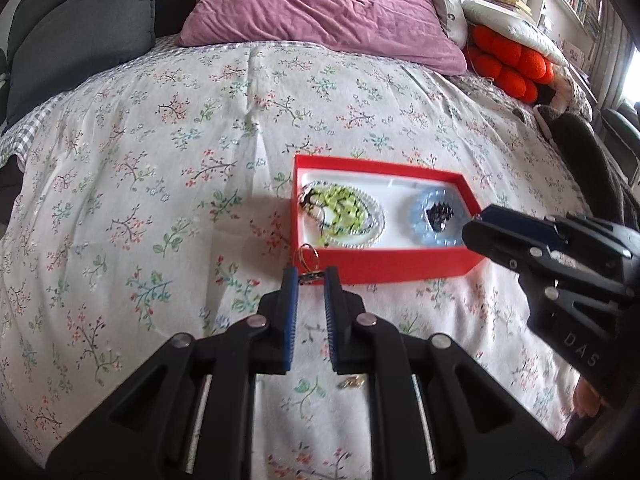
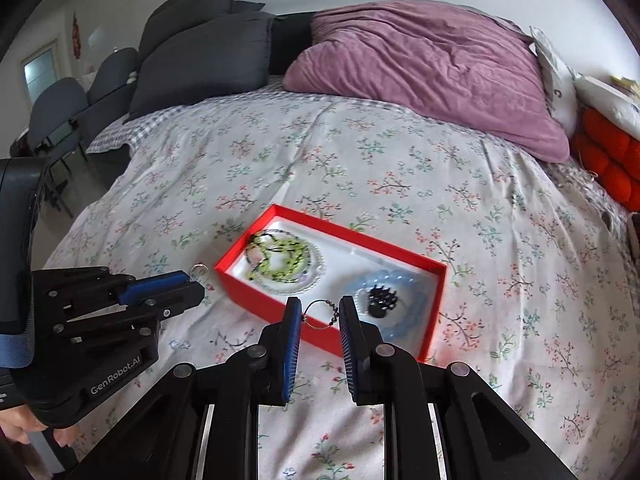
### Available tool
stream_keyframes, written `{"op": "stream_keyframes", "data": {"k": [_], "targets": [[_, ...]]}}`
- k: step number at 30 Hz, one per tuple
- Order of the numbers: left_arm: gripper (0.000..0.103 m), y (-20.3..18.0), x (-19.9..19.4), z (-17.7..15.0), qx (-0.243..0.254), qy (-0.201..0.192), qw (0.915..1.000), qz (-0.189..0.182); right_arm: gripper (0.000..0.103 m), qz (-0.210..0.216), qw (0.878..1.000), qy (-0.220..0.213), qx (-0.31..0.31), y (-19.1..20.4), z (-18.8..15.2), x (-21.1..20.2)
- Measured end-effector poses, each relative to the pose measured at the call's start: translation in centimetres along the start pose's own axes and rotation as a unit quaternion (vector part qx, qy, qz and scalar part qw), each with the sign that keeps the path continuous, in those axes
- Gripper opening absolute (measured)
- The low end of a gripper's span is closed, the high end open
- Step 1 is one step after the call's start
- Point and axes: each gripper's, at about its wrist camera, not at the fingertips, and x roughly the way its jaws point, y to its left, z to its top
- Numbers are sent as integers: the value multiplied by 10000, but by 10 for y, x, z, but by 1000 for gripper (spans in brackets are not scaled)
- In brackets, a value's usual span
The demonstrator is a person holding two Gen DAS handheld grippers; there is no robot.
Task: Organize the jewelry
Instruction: 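Carry the gold ring and earring over the red box and lower them, then open both grippers to release the gold pieces into the box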
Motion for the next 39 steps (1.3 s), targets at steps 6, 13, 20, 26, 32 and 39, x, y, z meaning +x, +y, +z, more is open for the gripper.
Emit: {"op": "stream_keyframes", "data": {"k": [6, 13, 20, 26, 32, 39], "targets": [[14, -9, 6, 16, -101, -166, 9997, -112, 19, -138, 9997, -15, 184, -18, 6, 4], [14, -18, 23, 30, -239, -218, 9990, -312, 19, -222, 9984, 87, 511, -39, 10, 17], [14, -23, 40, 39, -348, -201, 9986, -350, 19, -242, 9966, 165, 770, -56, 11, 29], [19, -24, 49, 42, -599, -170, 9974, -373, 19, -215, 9952, 247, 918, -63, 12, 41], [35, -24, 43, 43, -588, -241, 9976, -276, 19, -251, 9955, 271, 875, -64, 14, 46], [52, -13, 32, 42, -701, -316, 9969, -144, 21, -266, 9940, 392, 990, -65, 17, 48]]}}
